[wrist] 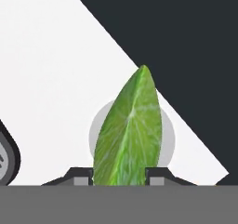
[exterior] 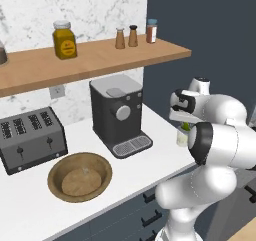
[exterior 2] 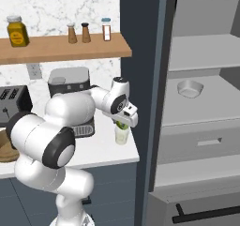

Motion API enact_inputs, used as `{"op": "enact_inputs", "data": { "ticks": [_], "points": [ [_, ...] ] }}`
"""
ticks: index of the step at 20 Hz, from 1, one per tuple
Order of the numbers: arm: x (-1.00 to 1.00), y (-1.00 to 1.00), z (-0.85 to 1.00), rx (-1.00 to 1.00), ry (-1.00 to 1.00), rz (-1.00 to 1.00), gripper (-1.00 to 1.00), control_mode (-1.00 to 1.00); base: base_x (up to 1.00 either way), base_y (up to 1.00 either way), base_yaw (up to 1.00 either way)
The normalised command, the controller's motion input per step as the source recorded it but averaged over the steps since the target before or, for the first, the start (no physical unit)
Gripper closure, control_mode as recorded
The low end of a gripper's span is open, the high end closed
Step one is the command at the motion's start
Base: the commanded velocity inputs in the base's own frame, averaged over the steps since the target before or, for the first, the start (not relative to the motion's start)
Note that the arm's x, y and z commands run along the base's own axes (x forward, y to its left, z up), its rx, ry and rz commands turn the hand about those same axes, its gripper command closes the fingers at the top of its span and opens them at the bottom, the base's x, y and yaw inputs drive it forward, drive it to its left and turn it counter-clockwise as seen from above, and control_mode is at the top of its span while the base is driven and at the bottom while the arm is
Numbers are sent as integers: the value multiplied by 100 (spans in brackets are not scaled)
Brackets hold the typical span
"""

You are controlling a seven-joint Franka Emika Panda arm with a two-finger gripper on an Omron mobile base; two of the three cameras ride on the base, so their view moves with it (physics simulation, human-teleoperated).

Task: Grab a lemon wedge from the fridge and one ice cube from the ice bowl, and put them in the glass of lemonade.

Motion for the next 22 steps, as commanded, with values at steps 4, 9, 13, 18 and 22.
{"op": "enact_inputs", "data": {
  "ticks": [4,9,13,18,22],
  "points": [
    [0,0,0,0,0,0,-100,-100,0,0,0],
    [-5,0,0,0,0,0,-100,-100,0,0,0],
    [-28,0,13,3,-3,2,-100,-100,0,0,0],
    [-61,0,16,6,-5,9,-100,-100,0,0,0],
    [-51,0,1,1,-1,10,-100,-100,0,0,0]
  ]
}}
